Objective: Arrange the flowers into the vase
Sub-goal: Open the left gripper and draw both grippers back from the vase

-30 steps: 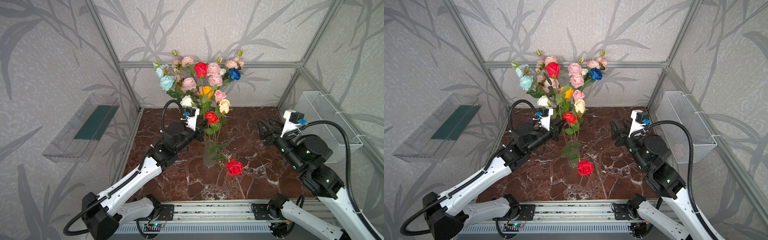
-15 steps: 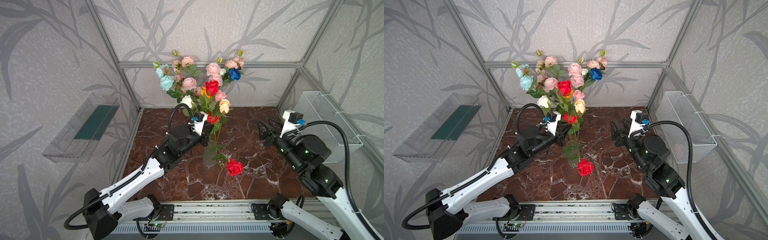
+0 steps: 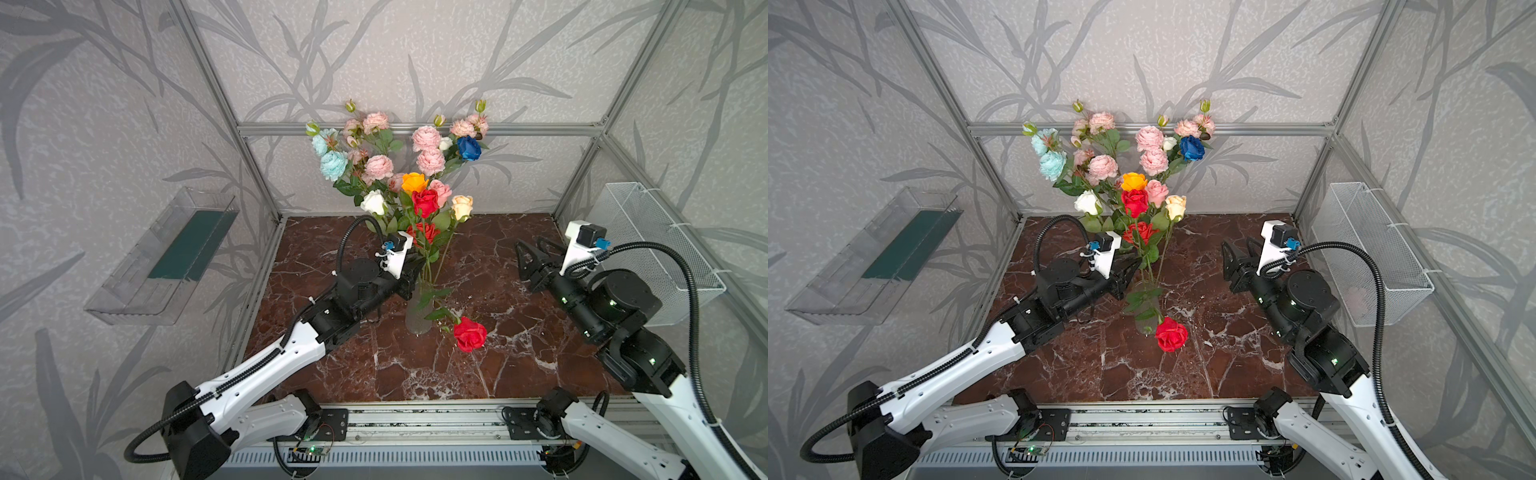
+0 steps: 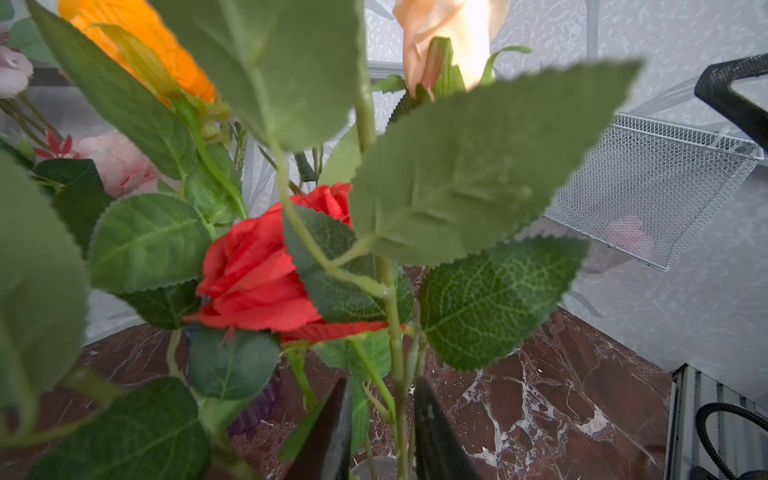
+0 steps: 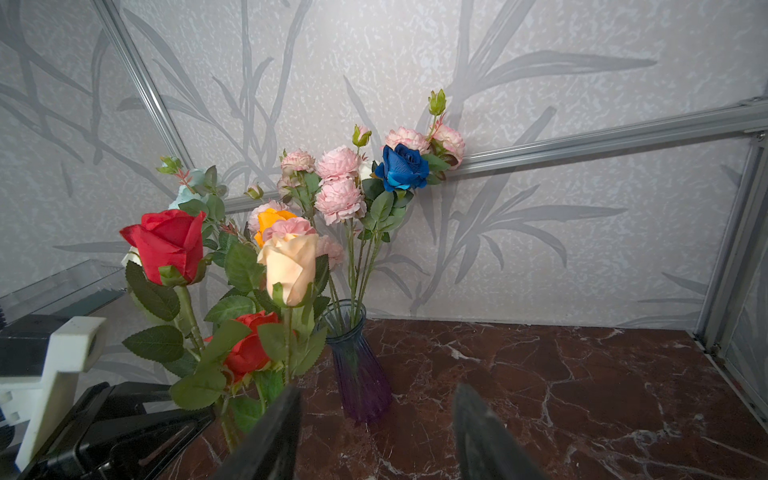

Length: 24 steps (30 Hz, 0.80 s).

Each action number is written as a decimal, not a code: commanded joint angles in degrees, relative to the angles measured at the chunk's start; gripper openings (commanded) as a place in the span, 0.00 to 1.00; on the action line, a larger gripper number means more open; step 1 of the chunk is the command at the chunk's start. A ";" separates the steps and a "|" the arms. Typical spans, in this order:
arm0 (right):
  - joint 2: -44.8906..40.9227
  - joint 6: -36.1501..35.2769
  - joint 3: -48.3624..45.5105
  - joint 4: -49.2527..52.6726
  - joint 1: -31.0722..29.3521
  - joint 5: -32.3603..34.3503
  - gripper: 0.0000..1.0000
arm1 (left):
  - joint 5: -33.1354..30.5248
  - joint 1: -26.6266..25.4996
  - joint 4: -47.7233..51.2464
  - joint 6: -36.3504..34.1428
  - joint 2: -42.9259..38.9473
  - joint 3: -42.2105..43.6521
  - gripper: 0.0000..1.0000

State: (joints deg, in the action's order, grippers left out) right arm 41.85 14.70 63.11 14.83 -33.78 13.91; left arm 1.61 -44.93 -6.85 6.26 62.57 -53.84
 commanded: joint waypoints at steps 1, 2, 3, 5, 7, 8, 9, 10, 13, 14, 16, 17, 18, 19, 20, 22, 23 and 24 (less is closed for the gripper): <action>-0.09 0.07 -0.36 -1.38 0.42 -0.46 0.59 | -1.30 -0.34 0.36 0.55 -3.37 1.15 0.22; 0.02 0.15 -0.36 -1.38 0.44 -0.55 0.59 | -1.26 -0.39 0.58 0.77 -4.07 1.29 0.22; 0.06 0.16 -0.36 -1.38 0.39 -0.60 0.59 | -1.05 -0.40 1.09 1.01 -4.70 1.40 0.24; 0.10 0.20 -0.29 -1.30 0.41 -0.63 0.59 | -0.91 -0.59 2.11 1.34 -5.98 1.60 0.28; 0.23 0.17 -0.29 -1.21 0.47 -0.65 0.59 | -0.90 -0.67 3.16 1.39 -7.54 1.81 0.31; 0.34 0.20 -0.22 -1.28 0.54 -0.64 0.59 | -0.98 -0.68 3.78 1.40 -8.34 1.81 0.32; 0.43 0.25 -0.18 -1.21 0.52 -0.79 0.59 | -1.15 -0.73 4.60 1.25 -9.23 1.88 0.33; 0.66 0.24 -0.19 -1.21 0.54 -0.86 0.59 | -1.32 -0.74 5.34 1.08 -10.00 1.74 0.34; 1.14 0.43 0.02 -1.03 0.47 -1.26 0.59 | -2.49 -0.69 7.99 0.56 -12.85 1.56 0.36; 1.26 0.49 0.08 -1.08 0.53 -1.45 0.59 | -3.30 -0.69 8.84 0.31 -13.99 1.61 0.37; 1.48 0.59 -0.02 -0.98 0.55 -1.52 0.59 | -5.88 -0.69 10.36 0.37 -16.18 1.88 0.39; 1.57 0.68 -0.23 -0.88 0.63 -1.61 0.60 | -7.80 -0.71 11.12 0.35 -17.38 2.14 0.40; 1.75 0.81 -0.42 -0.69 0.62 -1.63 0.60 | -9.68 -0.68 11.97 0.39 -18.61 2.59 0.41; 1.83 0.94 -0.72 -0.64 0.59 -1.61 0.60 | -11.39 -0.69 12.43 0.57 -19.70 3.10 0.42; 1.84 1.06 -1.29 -0.52 0.60 -1.75 0.60 | -13.82 -0.69 12.72 0.96 -20.91 3.91 0.48; 1.51 1.12 -2.47 -0.41 0.64 -1.41 0.61 | -18.18 -0.65 13.15 1.69 -23.49 5.54 0.58; 1.15 0.92 -3.31 -0.55 0.62 -0.82 0.62 | -19.73 -0.69 13.52 1.74 -24.90 6.30 0.63; 0.68 0.65 -4.20 -0.60 0.57 0.08 0.63 | -21.27 -0.69 14.29 1.87 -26.22 6.64 0.80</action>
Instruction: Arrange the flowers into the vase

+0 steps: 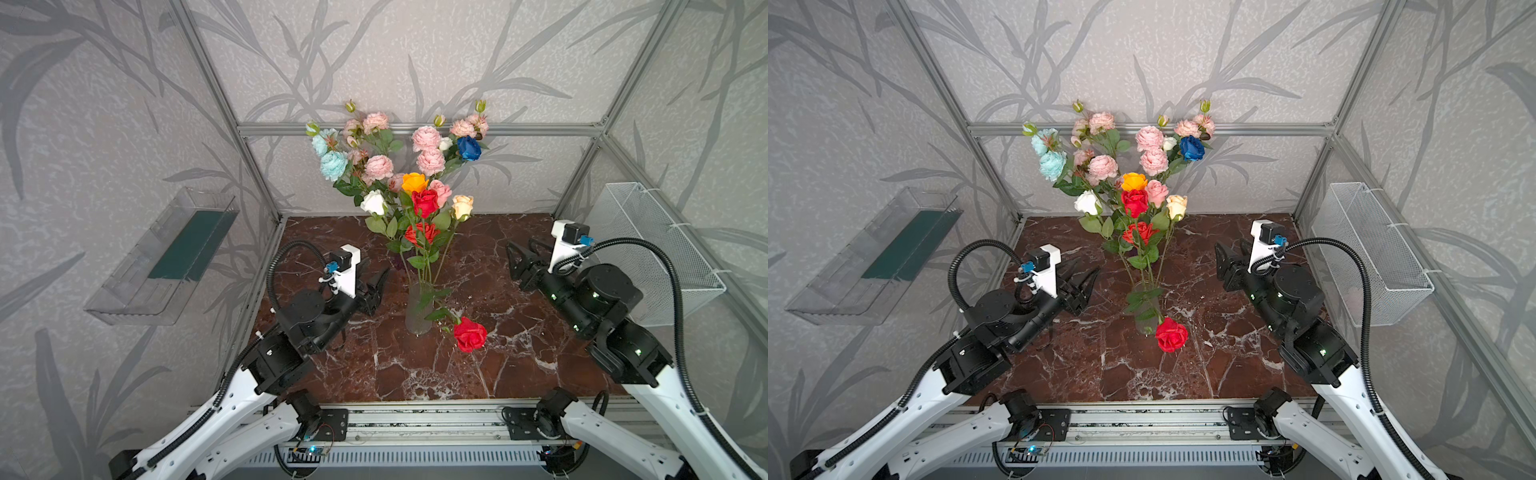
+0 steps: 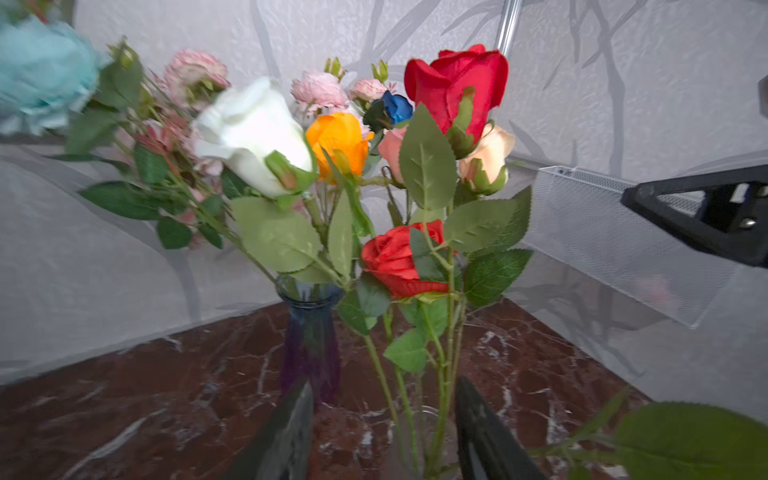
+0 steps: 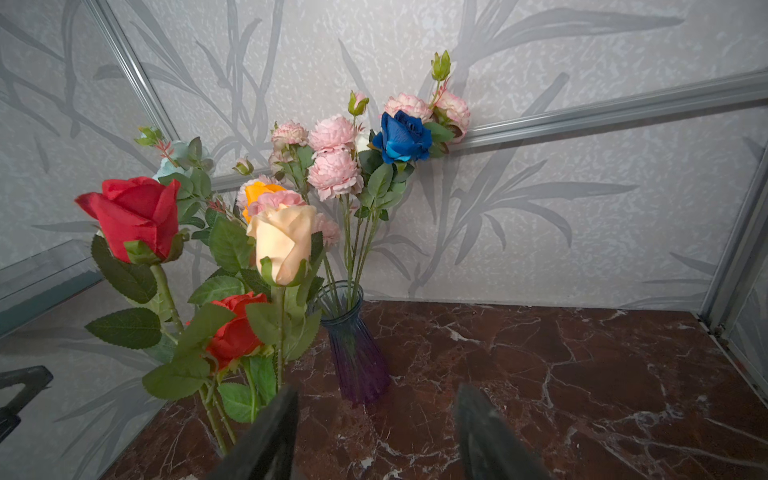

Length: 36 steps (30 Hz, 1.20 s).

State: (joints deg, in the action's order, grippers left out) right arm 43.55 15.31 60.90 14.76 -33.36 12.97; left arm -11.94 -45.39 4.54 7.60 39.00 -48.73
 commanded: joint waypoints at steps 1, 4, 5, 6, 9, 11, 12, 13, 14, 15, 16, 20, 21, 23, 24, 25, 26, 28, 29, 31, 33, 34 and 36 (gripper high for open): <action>-1.54 -0.17 -2.67 -0.63 0.16 1.92 0.64 | -8.98 -0.23 4.01 0.47 -3.78 1.57 0.85; -3.76 -1.06 -4.95 -0.23 0.18 6.19 0.69 | -13.15 -0.23 7.85 -0.56 -6.90 1.02 0.99; -4.83 -1.52 -5.87 -0.27 0.22 7.56 0.72 | -14.90 -0.23 9.26 -1.02 -7.68 0.55 0.99; -5.75 -2.01 -6.87 -0.36 0.18 8.67 0.75 | -16.65 -0.23 10.41 -1.41 -8.41 0.32 0.99; -7.72 -4.22 -8.89 -0.19 0.19 9.85 0.79 | -24.05 -0.22 15.79 0.28 -8.85 -1.52 0.99; -7.45 -4.09 -9.36 0.89 0.21 12.53 0.83 | -28.71 -0.23 19.64 2.03 -7.03 -2.71 0.99; -7.02 -2.51 -10.08 0.40 0.15 14.73 0.99 | -30.38 -0.23 20.89 2.64 -6.17 -2.72 0.99; -6.78 -2.25 -11.24 -0.68 0.15 15.39 0.99 | -31.55 -0.19 21.75 3.45 -5.52 -2.40 0.99; -6.72 -3.30 -12.81 -2.81 0.16 15.26 0.99 | -33.23 -0.20 21.97 4.53 -5.26 -1.57 0.99; -6.81 -4.14 -14.29 -4.67 0.21 14.71 0.99 | -34.47 -0.21 22.00 5.74 -5.24 -0.64 0.99; -6.81 -3.71 -15.36 -5.73 0.20 14.54 0.99 | -35.25 -0.16 21.85 6.52 -5.47 0.18 0.99; -8.10 -6.11 -22.65 -15.32 0.16 12.11 0.99 | -39.75 -0.22 16.54 7.39 -8.24 6.34 0.99; -8.23 -8.98 -24.09 -17.37 0.20 10.05 0.99 | -41.35 -0.16 14.69 7.06 -9.25 8.40 0.99; -8.74 -13.52 -26.97 -21.44 0.18 7.15 0.99 | -43.23 -0.17 8.70 4.56 -10.81 13.15 0.99; -8.96 -13.88 -28.25 -23.29 0.22 7.12 0.99 | -43.32 -0.18 5.20 3.05 -11.46 15.94 0.99; -8.93 -13.61 -29.07 -24.57 0.22 7.44 0.99 | -43.61 -0.21 2.37 1.96 -11.87 18.28 0.99; -8.87 -13.26 -29.81 -25.73 0.16 7.96 0.99 | -44.32 -0.14 -1.04 0.98 -12.18 20.84 0.99; -8.11 -13.49 -30.19 -27.17 0.18 8.43 0.99 | -45.21 -0.04 -8.20 -2.13 -12.20 25.58 0.99; -7.64 -14.16 -29.87 -27.12 0.14 8.43 0.99 | -45.53 0.11 -13.49 -4.67 -12.02 28.31 0.99; -6.93 -14.17 -29.25 -26.29 0.18 8.99 0.99 | -44.39 0.95 -27.78 -11.86 -11.24 34.55 0.99; -6.48 -14.68 -29.09 -25.92 0.16 9.43 0.99 | -44.05 2.96 -41.91 -15.43 -9.49 40.28 0.99; -6.33 -14.91 -29.14 -25.80 0.16 9.58 0.99 | -44.11 4.53 -44.96 -15.35 -8.77 41.60 0.99; -6.27 -14.91 -29.22 -25.19 0.20 9.77 0.99 | -40.91 8.26 -44.32 -14.57 -7.60 42.34 0.99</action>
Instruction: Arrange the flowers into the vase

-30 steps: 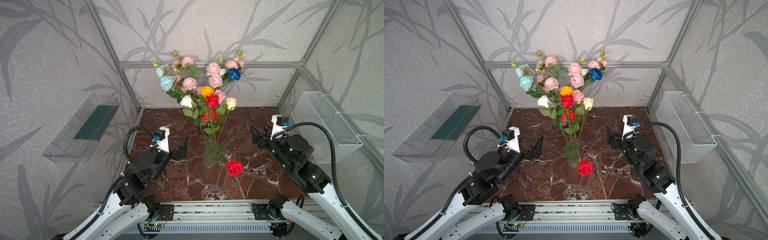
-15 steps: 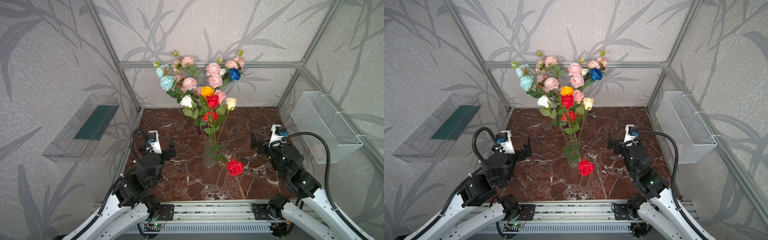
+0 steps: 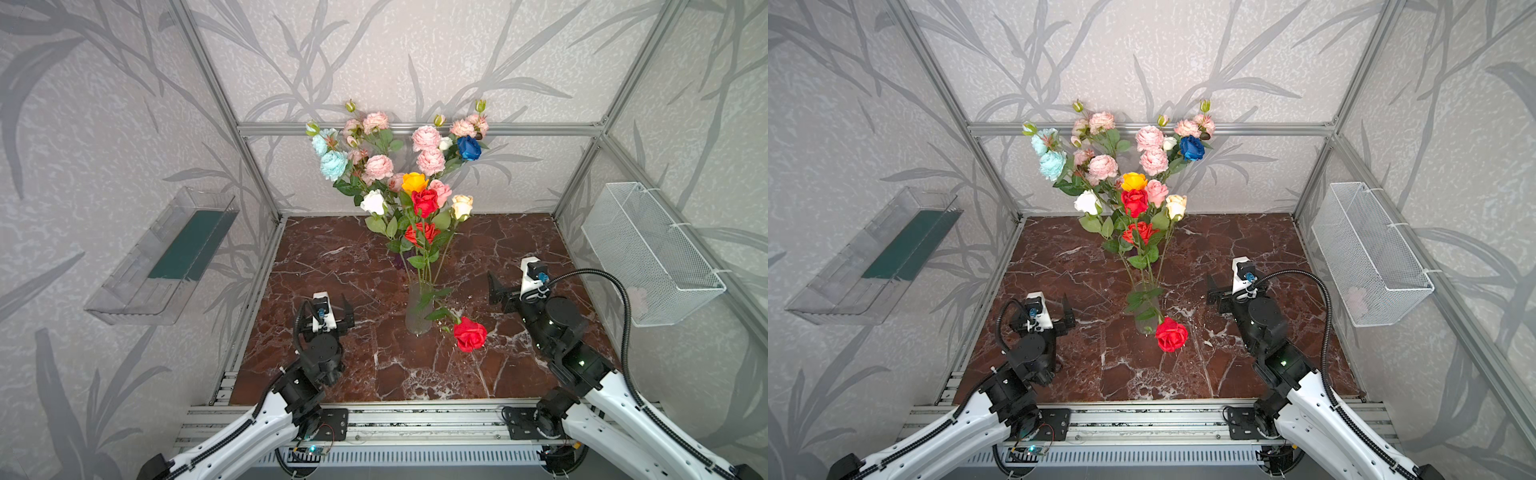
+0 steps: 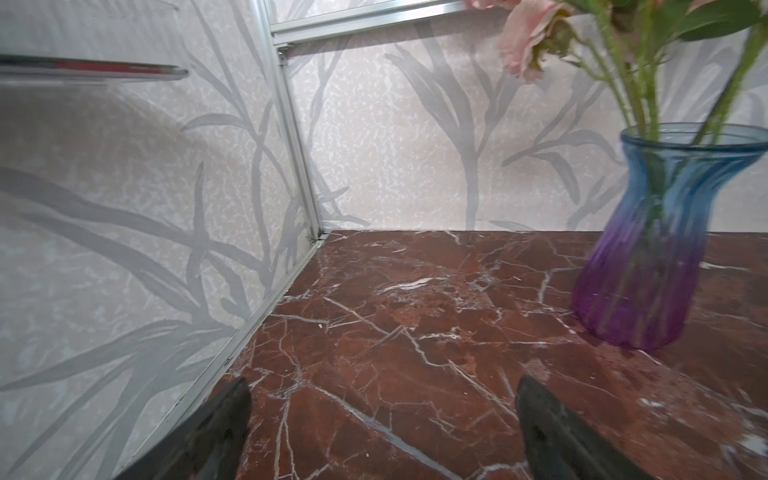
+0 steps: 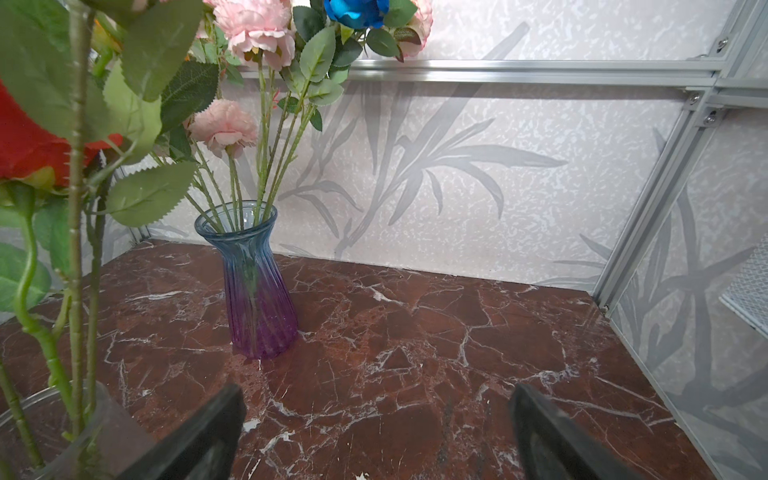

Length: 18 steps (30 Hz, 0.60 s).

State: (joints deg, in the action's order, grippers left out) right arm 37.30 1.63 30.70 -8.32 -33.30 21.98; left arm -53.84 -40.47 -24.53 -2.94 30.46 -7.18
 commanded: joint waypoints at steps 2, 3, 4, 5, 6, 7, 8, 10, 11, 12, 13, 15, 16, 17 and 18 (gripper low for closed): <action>0.28 -1.30 0.47 -2.50 0.13 0.53 0.99 | 1.28 5.86 -11.69 -1.22 2.49 -0.08 0.99; 0.67 -1.32 0.20 -3.02 0.13 0.36 0.99 | 1.83 7.27 -11.61 -0.81 3.63 0.05 0.99; 1.10 -1.32 0.15 -3.25 0.15 0.15 0.99 | 2.93 8.65 -12.91 -1.36 4.96 0.62 0.99; 1.75 -1.28 0.24 -3.42 0.11 -0.16 0.99 | 4.16 10.10 -15.38 -2.08 6.82 1.31 0.99; 2.51 -1.45 0.43 -3.37 0.13 -0.43 0.99 | 5.34 11.64 -18.54 -2.37 8.82 2.28 0.99; 2.99 -1.49 0.59 -3.22 0.08 -0.64 0.99 | 7.35 13.15 -21.41 -2.78 10.74 3.24 0.99; 3.49 -1.60 0.63 -3.14 0.15 -0.90 0.99 | 11.02 15.17 -24.46 -4.23 13.20 4.03 0.99; 4.09 -2.05 0.50 -3.25 0.08 -1.23 0.99 | 16.30 18.42 -27.70 -6.74 17.66 4.12 0.99; 4.24 -2.30 0.44 -3.13 0.13 -1.40 0.99 | 16.55 19.56 -28.32 -5.69 20.06 3.47 0.99; 4.19 -2.53 0.33 -3.11 0.08 -1.62 0.99 | 17.56 21.10 -28.85 -4.71 22.55 2.88 0.99; 4.24 -2.90 0.09 -3.32 0.08 -1.67 0.99 | 19.25 22.66 -29.52 -4.10 24.72 2.46 0.99; 4.20 -4.06 -0.52 -4.13 0.09 -1.96 0.99 | 23.07 26.52 -31.51 -2.54 30.32 1.54 0.99; 4.25 -4.41 -0.71 -4.47 0.15 -1.94 0.99 | 23.97 27.98 -32.96 -1.50 33.05 1.23 0.99; 4.27 -4.71 -0.80 -4.63 0.11 -1.82 0.99 | 24.19 29.28 -35.58 0.19 36.31 1.11 0.99; 4.27 -5.01 -0.84 -4.62 0.09 -1.77 0.99 | 24.66 30.57 -38.84 1.72 39.95 1.20 0.99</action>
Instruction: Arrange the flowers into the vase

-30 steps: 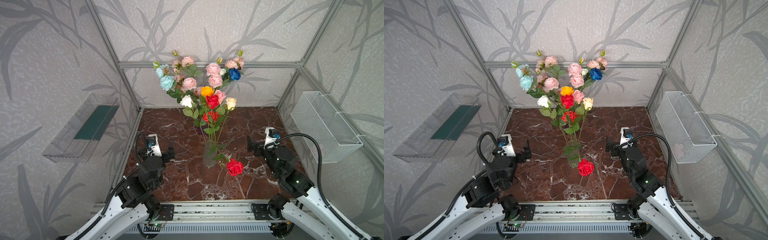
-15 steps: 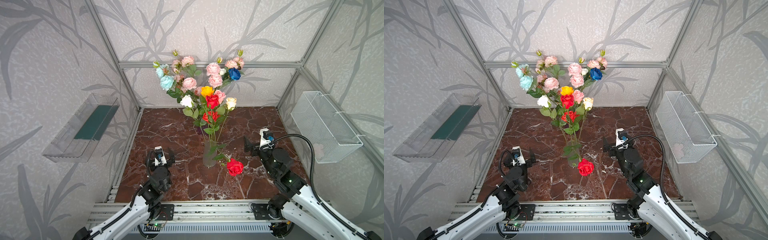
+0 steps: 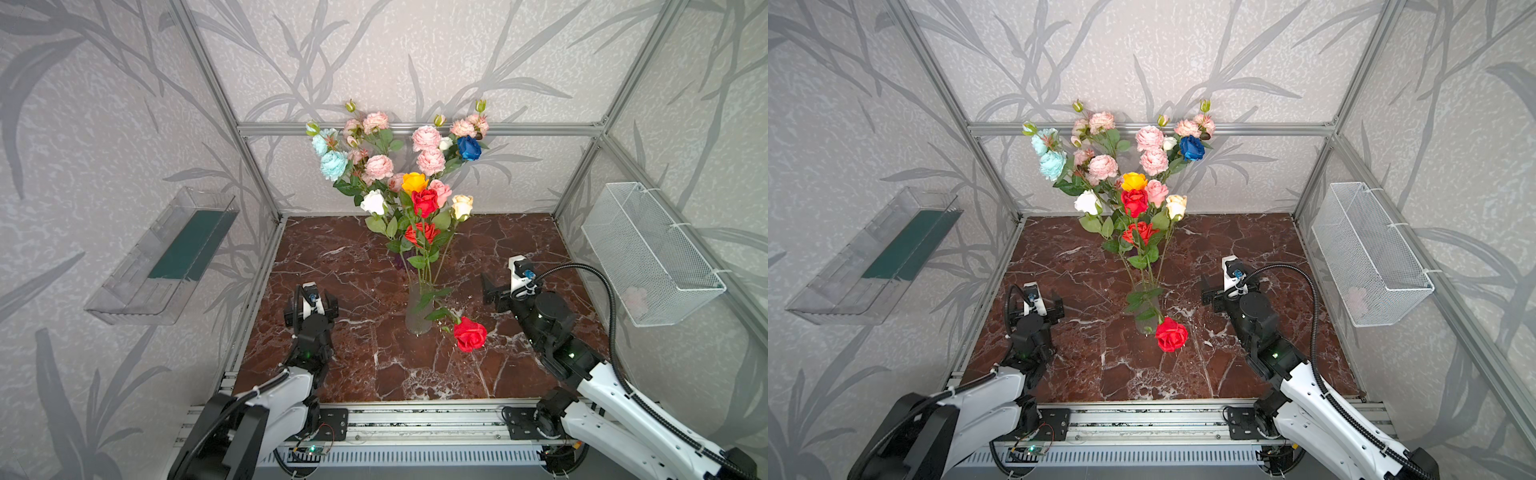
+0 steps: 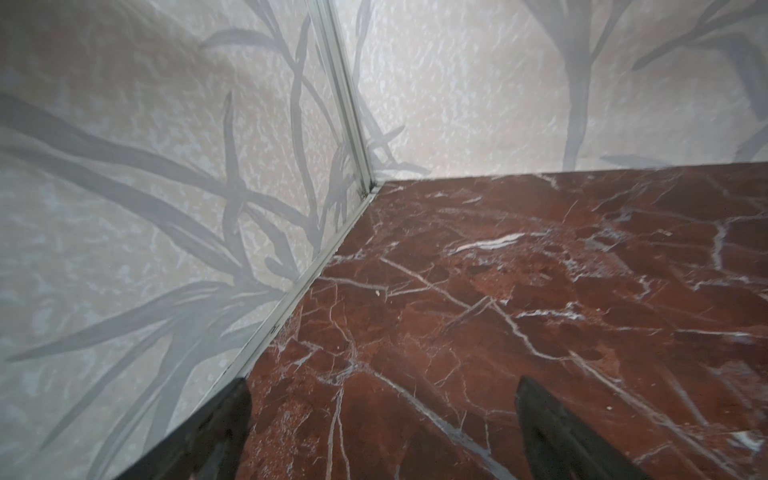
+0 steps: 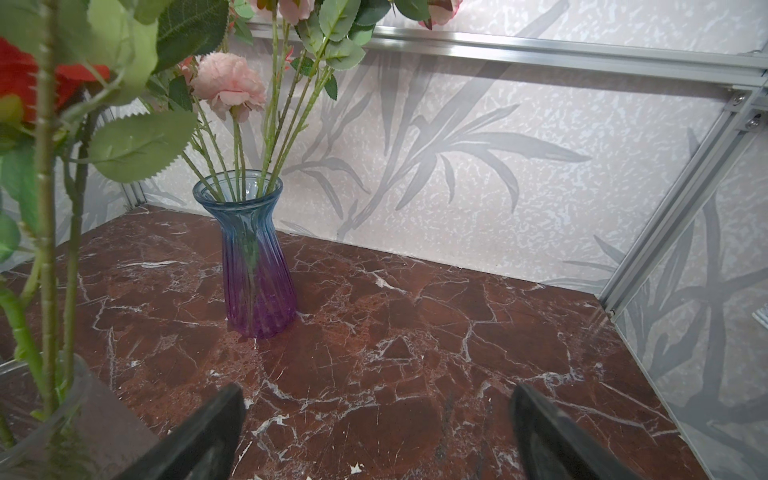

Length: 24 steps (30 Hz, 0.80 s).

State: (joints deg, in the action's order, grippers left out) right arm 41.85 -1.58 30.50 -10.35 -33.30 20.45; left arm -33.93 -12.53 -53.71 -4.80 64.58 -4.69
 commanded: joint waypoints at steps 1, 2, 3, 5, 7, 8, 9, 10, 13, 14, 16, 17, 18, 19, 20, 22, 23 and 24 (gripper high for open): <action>-0.19 -2.17 -0.75 -2.81 0.12 -0.25 0.99 | 5.13 3.43 -13.33 3.66 9.11 -1.28 0.99; -0.05 -2.53 -0.92 -3.11 0.16 -0.21 0.99 | 5.09 3.74 -18.32 3.06 12.69 -1.21 0.99; 0.08 -2.86 -1.14 -3.40 0.12 -0.39 0.99 | 4.63 4.03 -22.03 3.33 16.66 -1.47 0.99; 0.54 -3.73 -1.60 -4.51 0.13 -1.19 0.99 | 0.07 4.68 -27.54 5.39 23.82 -3.12 0.99; 0.83 -4.74 -2.49 -6.23 0.11 -2.54 0.99 | 2.80 5.20 -22.48 3.26 24.73 -7.18 0.99; 0.87 -5.32 -2.88 -6.90 0.15 -3.10 0.99 | 5.42 5.27 -19.37 3.04 24.53 -8.41 0.99; 0.92 -5.85 -3.39 -7.66 0.13 -3.29 0.99 | 9.33 5.86 -14.76 2.91 24.82 -10.24 0.99; 0.92 -6.42 -3.95 -8.49 0.10 -3.25 0.99 | 13.12 7.14 -12.86 3.55 25.48 -11.02 0.99; 1.00 -7.82 -5.24 -10.29 0.09 -3.35 0.99 | 13.85 8.13 -8.30 4.47 25.97 -13.68 0.99; 1.32 -8.31 -5.61 -11.12 0.16 -3.34 0.99 | 14.03 8.45 -5.73 4.90 25.15 -14.26 0.99; 2.11 -9.55 -6.30 -12.51 0.08 -3.30 0.99 | 14.08 8.57 -6.56 4.85 25.80 -14.17 0.99; 2.46 -10.25 -6.56 -13.06 0.10 -3.11 0.99 | 14.10 8.54 -9.05 4.10 26.76 -13.82 0.99; 2.94 -11.31 -7.05 -13.97 0.10 -2.76 0.99 | 13.94 8.47 -9.51 4.03 26.67 -13.73 0.99; 3.49 -12.69 -7.74 -15.20 0.11 -2.59 0.99 | 13.99 8.53 -7.44 4.73 25.92 -13.99 0.99; 4.02 -14.09 -8.51 -16.46 0.16 -2.32 0.99 | 14.10 8.52 -6.53 4.84 25.85 -14.36 0.99; 5.66 -17.44 -10.81 -20.64 0.12 -2.21 0.99 | 14.05 8.66 -8.59 4.32 26.58 -14.04 0.99; 6.47 -19.04 -11.68 -21.90 0.09 -2.29 0.99 | 14.09 8.62 -8.21 4.43 26.40 -14.11 0.99; 7.59 -20.56 -12.26 -22.40 0.23 -2.50 0.99 | 14.15 8.62 -7.64 4.53 26.30 -14.21 0.99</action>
State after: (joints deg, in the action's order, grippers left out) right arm 47.70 -16.27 20.08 -26.72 -33.28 17.52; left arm -20.62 -4.16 -61.41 -0.40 90.76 -18.65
